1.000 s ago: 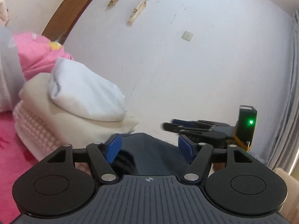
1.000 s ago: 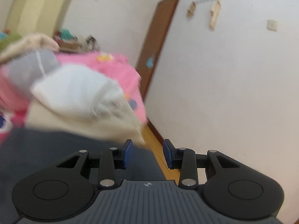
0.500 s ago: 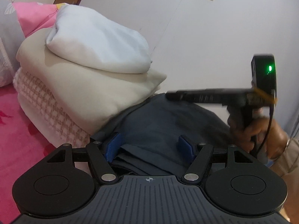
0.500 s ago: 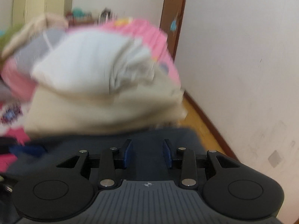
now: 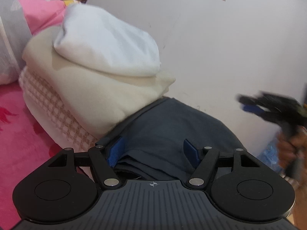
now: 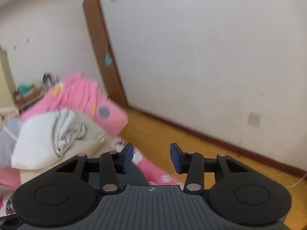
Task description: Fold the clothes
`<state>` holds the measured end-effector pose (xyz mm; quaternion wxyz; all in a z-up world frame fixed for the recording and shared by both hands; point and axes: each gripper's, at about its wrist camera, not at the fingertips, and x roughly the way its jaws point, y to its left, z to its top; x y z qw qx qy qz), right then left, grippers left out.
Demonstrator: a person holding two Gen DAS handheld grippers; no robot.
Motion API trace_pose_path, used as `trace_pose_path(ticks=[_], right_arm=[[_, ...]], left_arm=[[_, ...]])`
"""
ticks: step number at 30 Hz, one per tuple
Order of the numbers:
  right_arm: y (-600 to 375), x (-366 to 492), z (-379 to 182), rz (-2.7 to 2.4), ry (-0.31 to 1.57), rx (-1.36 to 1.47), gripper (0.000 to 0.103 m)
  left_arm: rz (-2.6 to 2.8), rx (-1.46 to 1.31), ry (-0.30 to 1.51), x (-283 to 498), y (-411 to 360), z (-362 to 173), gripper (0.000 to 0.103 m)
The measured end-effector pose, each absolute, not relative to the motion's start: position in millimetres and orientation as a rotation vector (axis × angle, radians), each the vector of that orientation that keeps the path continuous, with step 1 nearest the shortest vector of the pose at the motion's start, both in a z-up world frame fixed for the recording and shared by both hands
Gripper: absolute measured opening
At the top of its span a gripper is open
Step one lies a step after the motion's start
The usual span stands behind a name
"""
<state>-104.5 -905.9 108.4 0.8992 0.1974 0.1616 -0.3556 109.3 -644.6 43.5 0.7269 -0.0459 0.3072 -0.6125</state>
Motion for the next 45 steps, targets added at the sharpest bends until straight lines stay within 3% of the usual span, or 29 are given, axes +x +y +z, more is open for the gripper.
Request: trace_pose_path(ticks=[4,13,16,17,18,19,26,39,45], right_arm=[[-859,-170,106,-0.745,0.259,0.439,0.046],[-751,-173,43,-0.702,0.324,0.366,0.047],[-711,-187,34,-0.729,0.280,0.431,0.053],[-688,-197,34,-0.717,0.252,0.450,0.062],[-667,-203,33,-0.709,0.245,0.460,0.074],[-646,-209,32,-0.699,0.239,0.469,0.078],[-542,-222,40,-0.649,0.294,0.416,0.097],[-463,-225,69,-0.687,0.283,0.445,0.103],[-424,-215,84,-0.759,0.325,0.380,0.103]], left_arm=[[-1.349,-0.113,0.649,103,-622,63,0.068],[-1.239,0.035,0.675,57,-527,97,0.070],[-1.210,0.040,0.670,39,-482,103,0.094],[-1.216,0.046,0.661,34,-467,105,0.103],[-1.211,0.049,0.645,28,-455,106,0.103],[-1.205,0.052,0.630,23,-444,108,0.103],[-1.108,0.038,0.659,6,-381,113,0.103],[-0.924,0.138,0.491,-24,-302,116,0.103],[-0.918,0.107,0.502,-28,-282,111,0.103]])
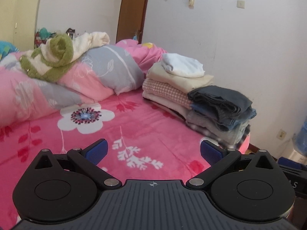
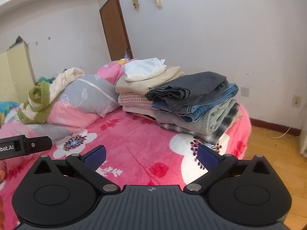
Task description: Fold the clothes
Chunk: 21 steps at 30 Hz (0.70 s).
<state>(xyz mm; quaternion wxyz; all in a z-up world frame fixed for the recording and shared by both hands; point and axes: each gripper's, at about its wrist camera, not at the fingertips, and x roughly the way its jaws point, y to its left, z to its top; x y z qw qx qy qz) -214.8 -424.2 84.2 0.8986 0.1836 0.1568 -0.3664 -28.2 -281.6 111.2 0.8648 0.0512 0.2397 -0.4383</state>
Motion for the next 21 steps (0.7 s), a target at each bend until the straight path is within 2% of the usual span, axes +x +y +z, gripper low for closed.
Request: trace_pose_path(ticks=[10,21], right_arm=[[-400,-222,89,-0.911,0.377,0.358,0.103],[-392,-231,93,-0.982,0.381,0.340,0.103]], left_arm=[[-0.868,0.098,0.539,-38,-274,100,0.103],[-0.875,0.157,0.459,-56,-269,102,0.103]])
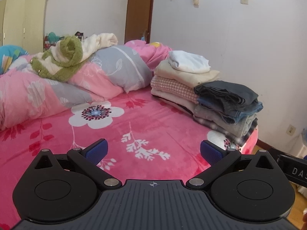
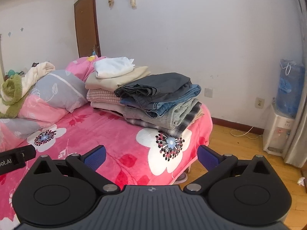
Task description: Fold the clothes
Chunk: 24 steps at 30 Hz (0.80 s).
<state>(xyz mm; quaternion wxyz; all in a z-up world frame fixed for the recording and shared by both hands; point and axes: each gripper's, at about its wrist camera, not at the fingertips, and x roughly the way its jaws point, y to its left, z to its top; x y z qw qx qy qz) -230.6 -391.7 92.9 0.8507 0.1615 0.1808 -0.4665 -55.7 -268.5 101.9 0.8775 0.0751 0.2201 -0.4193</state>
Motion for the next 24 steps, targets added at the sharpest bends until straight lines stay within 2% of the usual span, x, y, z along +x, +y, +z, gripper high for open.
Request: trace_pose_path(ticks=[24], right_arm=[[-390,-240,85,-1.024,0.396,0.326,0.103]], left_arm=[[-0.925,0.230,0.447,-77,-272,97,0.103]])
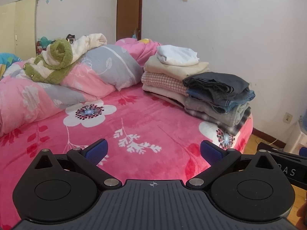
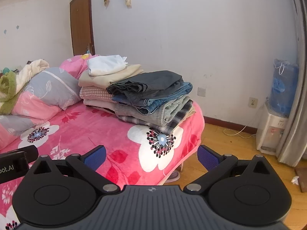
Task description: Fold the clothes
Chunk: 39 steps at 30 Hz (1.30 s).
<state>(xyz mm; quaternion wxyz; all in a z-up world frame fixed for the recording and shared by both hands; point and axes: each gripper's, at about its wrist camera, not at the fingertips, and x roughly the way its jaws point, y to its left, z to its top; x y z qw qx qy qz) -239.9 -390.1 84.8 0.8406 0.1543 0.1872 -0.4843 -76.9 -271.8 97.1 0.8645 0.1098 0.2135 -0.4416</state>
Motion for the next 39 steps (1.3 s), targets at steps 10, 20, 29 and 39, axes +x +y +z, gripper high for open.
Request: trace_pose_path(ticks=[10,20,29,39], right_arm=[[-389,-233,81,-1.030,0.418,0.305,0.103],[-389,-228,78,-1.031,0.437,0.297,0.103],[-391,-226,76,-1.036,0.443,0.294,0.103],[-391,-230,74,-1.039,0.443,0.298,0.103]], left_arm=[[-0.944,0.243,0.461,-74,-274,91,0.103],[-0.944,0.245,0.475,-73,-277,88,0.103],[-0.945,0.251,0.477,-74,-278,86,0.103],[-0.946,0.258,0.478,-77,-279,85,0.103]])
